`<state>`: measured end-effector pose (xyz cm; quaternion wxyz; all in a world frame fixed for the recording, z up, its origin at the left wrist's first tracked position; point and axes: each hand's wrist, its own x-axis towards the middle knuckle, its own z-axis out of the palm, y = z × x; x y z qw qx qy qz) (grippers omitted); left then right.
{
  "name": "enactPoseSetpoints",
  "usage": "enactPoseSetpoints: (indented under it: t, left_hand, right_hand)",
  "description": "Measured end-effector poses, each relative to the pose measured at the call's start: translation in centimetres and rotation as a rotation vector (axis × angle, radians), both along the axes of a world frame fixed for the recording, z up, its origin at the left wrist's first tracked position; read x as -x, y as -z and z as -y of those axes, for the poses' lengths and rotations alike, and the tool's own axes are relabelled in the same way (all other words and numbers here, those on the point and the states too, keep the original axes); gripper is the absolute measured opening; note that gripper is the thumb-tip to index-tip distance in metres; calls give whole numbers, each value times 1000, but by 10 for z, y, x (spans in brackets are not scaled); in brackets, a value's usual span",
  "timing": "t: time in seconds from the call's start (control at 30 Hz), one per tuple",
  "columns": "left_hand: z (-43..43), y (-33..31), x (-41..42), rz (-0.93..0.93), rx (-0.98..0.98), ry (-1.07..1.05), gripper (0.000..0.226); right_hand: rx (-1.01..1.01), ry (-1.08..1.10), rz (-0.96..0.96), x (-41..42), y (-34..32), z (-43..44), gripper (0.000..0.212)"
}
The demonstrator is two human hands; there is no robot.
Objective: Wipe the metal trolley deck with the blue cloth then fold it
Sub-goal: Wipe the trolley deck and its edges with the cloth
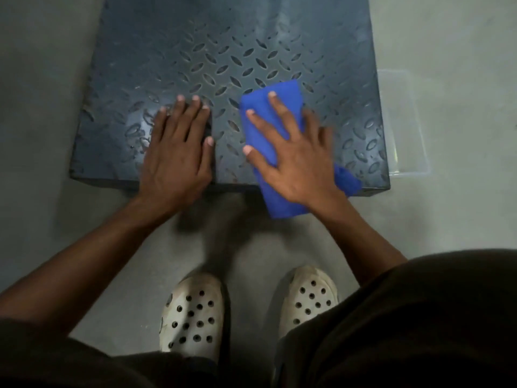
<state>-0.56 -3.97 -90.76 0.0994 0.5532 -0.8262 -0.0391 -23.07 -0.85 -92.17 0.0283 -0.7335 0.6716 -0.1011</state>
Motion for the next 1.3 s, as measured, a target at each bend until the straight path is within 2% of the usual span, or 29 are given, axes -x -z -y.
enactPoseSetpoints:
  t: [0.23,0.3,0.37,0.43,0.5,0.67,0.77,0.83,0.9,1.0,1.17,1.3]
  left_hand:
    - [-15,13,-8,116,-51,-131,69]
    - [-15,9,-23,128,-63,-162,70]
    - [-17,5,-40,150,-57,-187,71]
    - [-19,2,-56,173,-25,-202,71]
    - [-19,2,-61,191,27,-189,71]
    - [-7,-1,-39,145,60,-166,67]
    - [-2,2,-31,134,53,-150,67]
    - [0,4,-28,118,28,-135,69]
    - [-1,7,-25,104,16,-118,70]
    - [-2,12,-18,86,27,-115,68]
    - [6,16,11,55,-13,-56,68]
    - [12,22,40,76,-100,-5,70]
  right_hand:
    - [69,336,23,92,23,42,52]
    - [144,210,77,65,15,49,49]
    - [180,-47,187,1,10,41,48]
    - [129,-264,244,-67,5,20,55]
    - [61,-321,208,-99,2,7,60]
    - [-52,-155,83,-77,-8,16,67]
    - [-110,3,111,-85,-24,17,72]
    - [-113,11,187,-95,-31,21,70]
    - [-91,-42,261,-102,-28,25,70]
    - [1,-45,253,-96,-12,25,68]
    - [8,92,325,-51,1,26,66]
    - [118,233,266,30,19,3,54]
